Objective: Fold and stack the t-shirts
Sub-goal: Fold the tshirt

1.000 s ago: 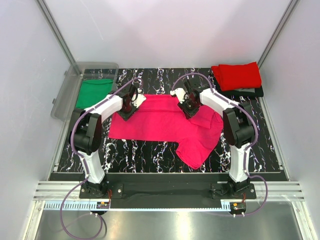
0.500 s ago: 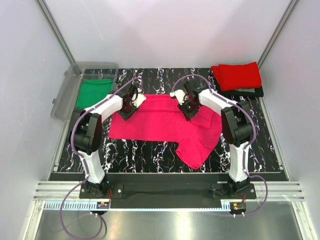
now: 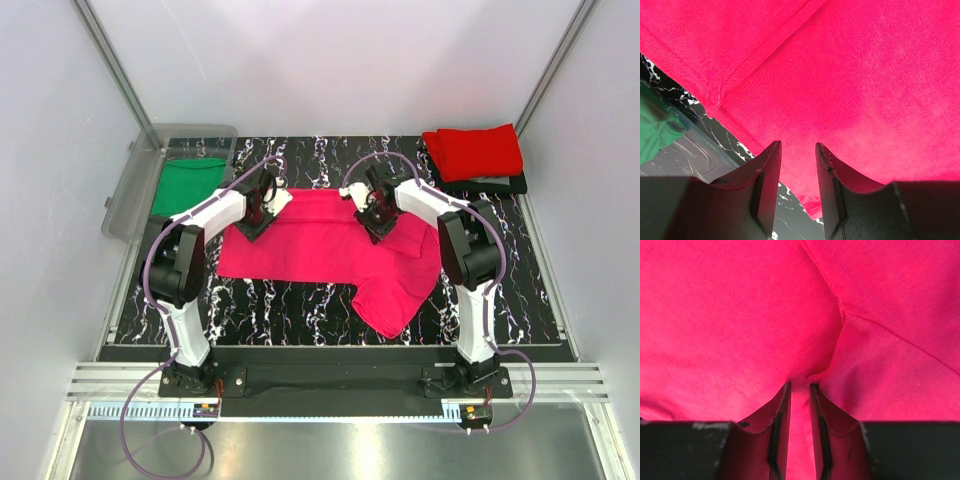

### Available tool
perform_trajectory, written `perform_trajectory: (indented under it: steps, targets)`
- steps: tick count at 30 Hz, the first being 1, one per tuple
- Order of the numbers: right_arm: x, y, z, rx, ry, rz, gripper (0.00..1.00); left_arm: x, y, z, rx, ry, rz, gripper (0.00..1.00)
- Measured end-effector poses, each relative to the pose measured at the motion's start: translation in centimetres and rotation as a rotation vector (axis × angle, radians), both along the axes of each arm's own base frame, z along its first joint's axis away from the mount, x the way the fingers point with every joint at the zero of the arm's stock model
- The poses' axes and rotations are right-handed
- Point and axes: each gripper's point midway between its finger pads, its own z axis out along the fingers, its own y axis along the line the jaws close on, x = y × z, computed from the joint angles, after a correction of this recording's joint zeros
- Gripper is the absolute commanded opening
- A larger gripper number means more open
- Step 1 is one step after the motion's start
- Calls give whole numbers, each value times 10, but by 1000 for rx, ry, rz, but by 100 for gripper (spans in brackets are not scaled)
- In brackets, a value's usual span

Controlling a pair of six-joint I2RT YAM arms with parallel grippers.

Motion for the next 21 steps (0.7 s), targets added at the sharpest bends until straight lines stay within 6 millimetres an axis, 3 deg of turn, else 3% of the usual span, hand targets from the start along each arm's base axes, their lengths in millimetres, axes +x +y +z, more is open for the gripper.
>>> perform_trajectory:
  steps: [11, 14, 19, 21]
  targets:
    - [8, 0, 2, -5, -34, -6, 26, 0, 0, 0, 0, 0, 0, 38]
    - [9, 0, 2, -8, -38, -7, 21, 0, 0, 0, 0, 0, 0, 38]
    - [15, -1, 3, -16, -60, -21, 3, 0, 0, 0, 0, 0, 0, 38]
    - [16, -1, 3, -15, -66, -26, 0, 0, 0, 0, 0, 0, 0, 38]
